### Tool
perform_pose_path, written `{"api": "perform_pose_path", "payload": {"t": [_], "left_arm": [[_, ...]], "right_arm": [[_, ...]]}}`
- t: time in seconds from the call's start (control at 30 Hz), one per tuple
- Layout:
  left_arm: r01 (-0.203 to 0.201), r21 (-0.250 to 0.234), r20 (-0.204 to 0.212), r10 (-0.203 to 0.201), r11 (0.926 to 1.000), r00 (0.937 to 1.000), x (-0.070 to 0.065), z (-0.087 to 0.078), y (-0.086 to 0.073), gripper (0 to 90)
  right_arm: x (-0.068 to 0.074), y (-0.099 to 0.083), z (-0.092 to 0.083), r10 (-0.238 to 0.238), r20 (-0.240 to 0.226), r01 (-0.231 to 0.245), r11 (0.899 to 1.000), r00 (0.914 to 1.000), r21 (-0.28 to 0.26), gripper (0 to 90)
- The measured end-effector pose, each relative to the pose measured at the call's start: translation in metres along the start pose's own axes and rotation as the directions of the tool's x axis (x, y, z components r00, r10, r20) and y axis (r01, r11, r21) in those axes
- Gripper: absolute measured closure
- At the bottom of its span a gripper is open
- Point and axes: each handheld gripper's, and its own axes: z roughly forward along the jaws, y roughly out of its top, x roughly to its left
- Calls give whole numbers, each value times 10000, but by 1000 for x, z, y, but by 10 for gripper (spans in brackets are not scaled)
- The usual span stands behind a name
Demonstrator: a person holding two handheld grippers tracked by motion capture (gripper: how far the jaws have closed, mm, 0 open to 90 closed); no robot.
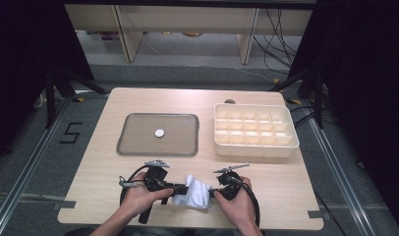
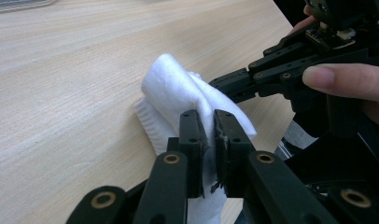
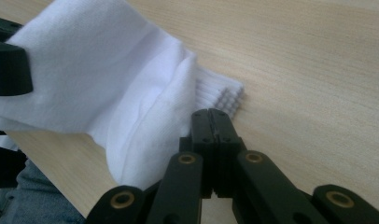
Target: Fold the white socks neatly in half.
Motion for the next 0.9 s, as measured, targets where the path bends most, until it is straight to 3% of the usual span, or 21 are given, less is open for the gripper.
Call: {"api": "perform_pose_path", "payload": {"t": [0.1, 0.13, 0.17, 0.2, 0.27, 0.43, 0.47, 0.57, 0.83, 0.9], "left_arm": [[-8, 31, 69, 8, 10000, 10000, 0, 0, 0, 817], [-32, 36, 74, 31, 10000, 10000, 0, 0, 1, 817], [-32, 36, 74, 31, 10000, 10000, 0, 0, 1, 818], [-24, -8, 71, 24, 10000, 10000, -1, 0, 2, 818], [-38, -22, 49, 38, 10000, 10000, -1, 0, 2, 818], [-50, -69, 2, 50, 10000, 10000, -2, 1, 3, 818], [-39, -39, 78, 39, 10000, 10000, -2, 1, 3, 818], [-52, -27, 70, 53, 10000, 10000, -2, 2, 3, 817], [-127, -43, 37, 127, 9999, 9999, -2, 3, 4, 819], [-143, -40, 36, 143, 9999, 9999, -2, 3, 4, 820]], "right_arm": [[0, 0, 1, -5, 43, 5, 10000, 10000, -38, 900], [-1, 0, 2, -235, 154, 236, 9997, 9996, -67, 900], [-1, 0, 2, -235, 154, 236, 9997, 9996, -67, 900], [1, 1, 2, 76, 93, -76, 10000, 9999, 6, 900], [0, 1, 3, -189, 138, 190, 9998, 9997, -42, 900], [3, 2, 3, 27, 88, -27, 10000, 10000, -10, 900], [1, 3, 5, -234, 89, 234, 9997, 9997, -63, 900], [4, 3, 5, 120, -44, -120, 9999, 9999, -23, 900], [4, 4, 8, -249, 149, 251, 9996, 9996, -118, 900], [6, 4, 8, -31, 99, 31, 10000, 9999, -15, 900]]}}
